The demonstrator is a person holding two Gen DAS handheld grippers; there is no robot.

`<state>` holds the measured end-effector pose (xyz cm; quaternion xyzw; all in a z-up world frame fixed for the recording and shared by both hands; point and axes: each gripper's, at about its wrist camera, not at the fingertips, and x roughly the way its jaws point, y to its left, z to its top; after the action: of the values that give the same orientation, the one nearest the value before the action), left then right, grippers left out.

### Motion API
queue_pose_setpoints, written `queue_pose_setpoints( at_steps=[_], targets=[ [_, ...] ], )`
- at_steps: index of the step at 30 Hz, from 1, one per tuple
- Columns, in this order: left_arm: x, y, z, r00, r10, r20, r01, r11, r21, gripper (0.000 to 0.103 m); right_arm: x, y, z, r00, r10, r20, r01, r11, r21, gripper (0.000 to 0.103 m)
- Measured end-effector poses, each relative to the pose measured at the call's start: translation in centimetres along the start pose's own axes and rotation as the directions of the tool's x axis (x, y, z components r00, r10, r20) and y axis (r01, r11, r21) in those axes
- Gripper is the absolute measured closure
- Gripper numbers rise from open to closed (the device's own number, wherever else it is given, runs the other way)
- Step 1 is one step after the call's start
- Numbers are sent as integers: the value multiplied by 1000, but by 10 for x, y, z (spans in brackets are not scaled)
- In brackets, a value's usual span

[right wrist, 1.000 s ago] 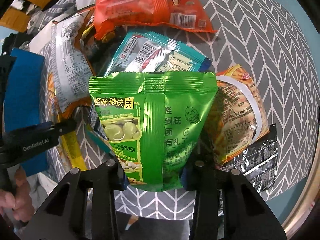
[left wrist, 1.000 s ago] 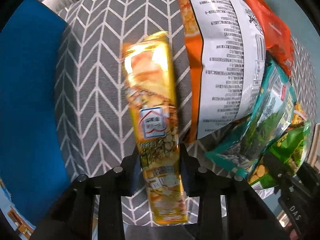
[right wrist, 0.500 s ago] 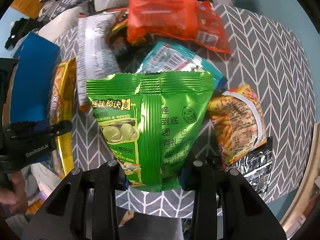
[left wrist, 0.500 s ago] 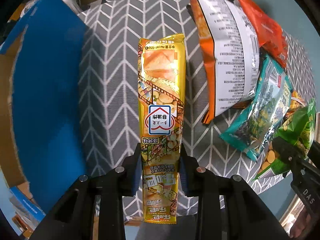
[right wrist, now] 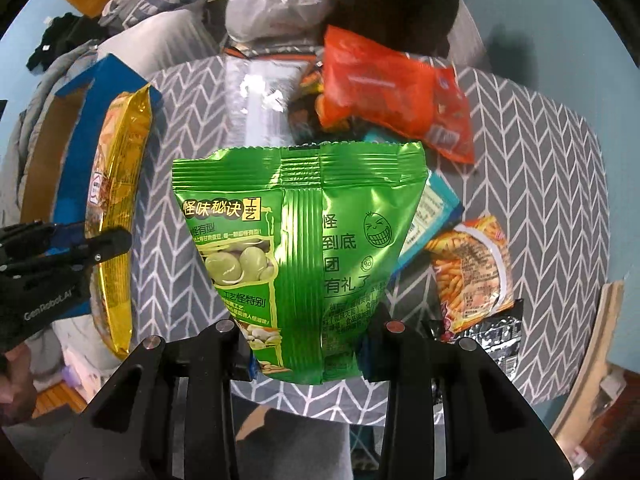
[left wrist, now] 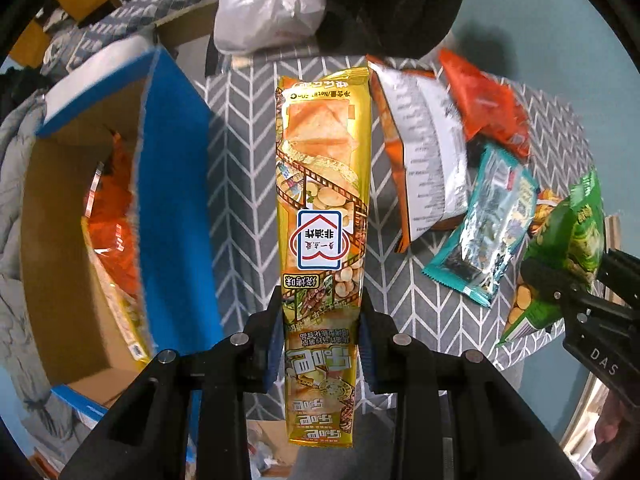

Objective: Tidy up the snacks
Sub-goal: 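Carry the yellow stick and green bag with both tools over the box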

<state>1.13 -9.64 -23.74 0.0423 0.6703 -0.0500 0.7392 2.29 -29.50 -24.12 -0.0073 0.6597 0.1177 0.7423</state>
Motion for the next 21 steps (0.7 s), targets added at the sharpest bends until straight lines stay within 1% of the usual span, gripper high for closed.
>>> queue_pose_setpoints(
  at_steps=[1,3,4,9,14,18,21],
  targets=[
    [-12,7,7,1000,-1,6,1,1000,2,71,-4,3,2,1000,1,5,-1,1000,-5,69],
    [-27,8,5,1000,0,28,-1,1000,6,71,-13,6,5,1000,2,11,-2,1000,-15,69],
    [-38,15,10,999,-1,35,1,1000,7,71,-17,6,5,1000,5,14,-4,1000,-17,69],
    [-60,29,11,997,-1,74,0,1000,13,71,-33,13,11,1000,15,24,-14,999,-42,69],
    [-77,39,10,995,-6,103,5,1000,8,71,-45,32,20,999,30,38,-27,997,-74,69],
    [-86,51,6,992,4,125,-3,1000,-8,71,-55,47,22,998,44,50,-38,994,-107,69],
    [-91,58,3,990,9,138,-6,1000,-24,71,-56,66,27,997,52,57,-44,990,-131,69]
  ],
)
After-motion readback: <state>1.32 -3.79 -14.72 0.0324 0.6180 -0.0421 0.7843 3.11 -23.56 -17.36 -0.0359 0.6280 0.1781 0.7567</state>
